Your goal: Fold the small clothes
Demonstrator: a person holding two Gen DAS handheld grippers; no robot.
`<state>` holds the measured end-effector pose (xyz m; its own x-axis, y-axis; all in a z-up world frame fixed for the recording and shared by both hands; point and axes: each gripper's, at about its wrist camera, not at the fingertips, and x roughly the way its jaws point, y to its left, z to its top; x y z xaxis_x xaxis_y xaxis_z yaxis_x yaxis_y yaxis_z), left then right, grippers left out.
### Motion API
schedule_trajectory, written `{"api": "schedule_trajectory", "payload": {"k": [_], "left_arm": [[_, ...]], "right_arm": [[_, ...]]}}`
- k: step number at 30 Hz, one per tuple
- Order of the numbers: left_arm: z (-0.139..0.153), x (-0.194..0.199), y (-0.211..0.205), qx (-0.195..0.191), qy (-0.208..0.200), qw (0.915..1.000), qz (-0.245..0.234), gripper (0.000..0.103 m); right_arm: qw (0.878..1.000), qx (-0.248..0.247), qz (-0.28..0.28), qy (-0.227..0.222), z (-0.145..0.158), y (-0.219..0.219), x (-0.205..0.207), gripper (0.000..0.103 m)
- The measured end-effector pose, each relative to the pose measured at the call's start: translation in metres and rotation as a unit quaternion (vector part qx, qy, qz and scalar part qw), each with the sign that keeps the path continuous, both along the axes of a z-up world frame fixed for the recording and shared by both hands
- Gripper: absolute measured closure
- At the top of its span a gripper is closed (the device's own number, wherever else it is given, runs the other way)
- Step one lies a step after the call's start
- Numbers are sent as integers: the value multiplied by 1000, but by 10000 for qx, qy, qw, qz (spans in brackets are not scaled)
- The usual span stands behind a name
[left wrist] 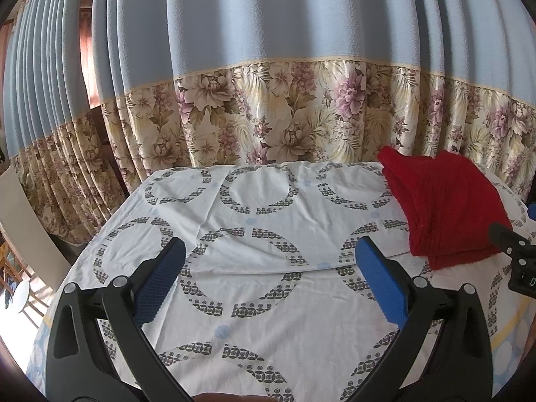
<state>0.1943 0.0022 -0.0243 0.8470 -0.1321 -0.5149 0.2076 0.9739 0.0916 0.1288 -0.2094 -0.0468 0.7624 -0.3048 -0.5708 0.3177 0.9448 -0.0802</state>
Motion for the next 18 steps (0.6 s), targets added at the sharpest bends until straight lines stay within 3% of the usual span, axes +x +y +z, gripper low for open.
{"api": "schedule_trajectory", "payload": {"k": [9, 18], "left_arm": [[3, -2, 2, 76, -137, 9999, 50, 3], [2, 4, 7, -39, 52, 10000, 24, 3]], "right_arm": [[10000, 1, 1, -1, 0, -1, 0, 2], [10000, 1, -8, -7, 0, 0, 0, 2]]}}
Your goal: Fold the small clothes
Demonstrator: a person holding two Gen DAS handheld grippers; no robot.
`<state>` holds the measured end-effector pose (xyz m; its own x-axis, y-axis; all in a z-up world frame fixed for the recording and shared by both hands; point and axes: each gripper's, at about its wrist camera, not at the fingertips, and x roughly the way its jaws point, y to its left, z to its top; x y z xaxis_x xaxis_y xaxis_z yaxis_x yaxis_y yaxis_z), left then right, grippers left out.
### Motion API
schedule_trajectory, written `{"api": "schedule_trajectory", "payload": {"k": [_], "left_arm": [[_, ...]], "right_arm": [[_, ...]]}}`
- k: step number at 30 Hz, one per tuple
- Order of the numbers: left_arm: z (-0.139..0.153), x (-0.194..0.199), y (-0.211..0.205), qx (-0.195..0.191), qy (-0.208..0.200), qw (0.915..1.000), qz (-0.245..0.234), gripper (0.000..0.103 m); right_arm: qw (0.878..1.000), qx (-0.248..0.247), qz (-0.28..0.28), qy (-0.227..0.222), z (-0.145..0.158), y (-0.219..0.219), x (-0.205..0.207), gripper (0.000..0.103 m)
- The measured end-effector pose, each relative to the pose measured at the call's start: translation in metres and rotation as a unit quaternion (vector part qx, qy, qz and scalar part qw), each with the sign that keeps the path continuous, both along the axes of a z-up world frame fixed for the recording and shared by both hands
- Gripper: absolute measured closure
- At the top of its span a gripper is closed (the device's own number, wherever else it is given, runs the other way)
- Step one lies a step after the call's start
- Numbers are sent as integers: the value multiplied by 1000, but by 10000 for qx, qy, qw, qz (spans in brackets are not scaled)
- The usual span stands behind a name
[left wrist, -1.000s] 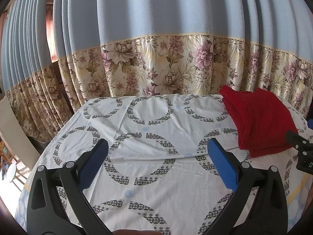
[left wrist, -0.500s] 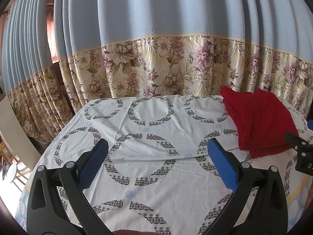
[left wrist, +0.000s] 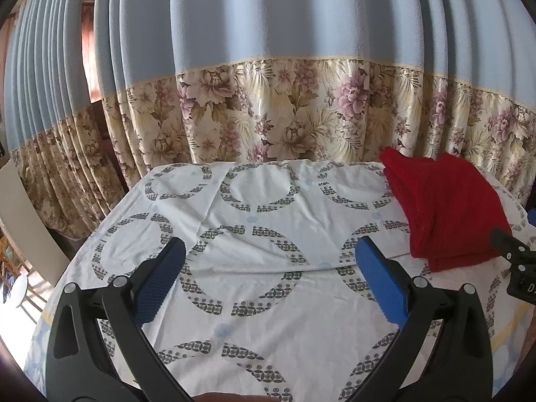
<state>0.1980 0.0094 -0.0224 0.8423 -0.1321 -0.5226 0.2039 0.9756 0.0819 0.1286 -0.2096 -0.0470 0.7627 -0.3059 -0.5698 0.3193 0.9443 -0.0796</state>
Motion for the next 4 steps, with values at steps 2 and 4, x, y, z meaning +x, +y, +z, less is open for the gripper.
{"api": "schedule_trajectory", "payload": {"k": [2, 4], "left_arm": [[0, -2, -2, 86, -89, 9999, -26, 3], [-1, -4, -4, 96, -100, 9999, -91, 3]], "right_arm": [[10000, 4, 8, 3, 0, 0, 0, 2], [10000, 0, 7, 5, 0, 0, 0, 2]]}}
